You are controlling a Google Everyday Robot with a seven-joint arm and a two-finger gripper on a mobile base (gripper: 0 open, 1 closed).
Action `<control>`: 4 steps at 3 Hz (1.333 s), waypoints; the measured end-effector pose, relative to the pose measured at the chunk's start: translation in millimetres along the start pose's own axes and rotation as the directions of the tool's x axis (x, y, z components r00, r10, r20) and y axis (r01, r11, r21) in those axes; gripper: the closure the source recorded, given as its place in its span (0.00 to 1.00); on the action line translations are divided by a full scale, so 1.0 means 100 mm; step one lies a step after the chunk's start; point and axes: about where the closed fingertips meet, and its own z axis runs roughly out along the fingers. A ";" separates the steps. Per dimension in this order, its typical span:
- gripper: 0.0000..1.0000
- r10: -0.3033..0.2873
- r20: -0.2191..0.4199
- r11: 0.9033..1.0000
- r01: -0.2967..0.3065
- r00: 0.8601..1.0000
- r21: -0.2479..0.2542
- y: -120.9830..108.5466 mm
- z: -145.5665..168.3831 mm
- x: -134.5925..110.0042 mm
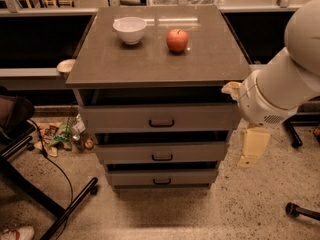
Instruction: Open middle drawer
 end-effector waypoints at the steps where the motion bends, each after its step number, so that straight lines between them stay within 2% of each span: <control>1: 0.00 -0.052 -0.033 0.997 0.050 0.998 -0.054 0.06 0.47 0.08; 2: 0.00 -0.116 -0.034 0.987 0.111 0.993 -0.115 0.20 1.14 0.20; 3: 0.00 -0.133 -0.022 0.979 0.128 0.991 -0.158 0.29 1.73 0.28; 4: 0.00 -0.061 0.021 0.977 0.064 0.998 -0.206 0.36 2.27 0.37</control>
Offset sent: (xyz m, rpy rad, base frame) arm 0.0230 0.0145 -0.2079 -0.0949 0.1280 0.2153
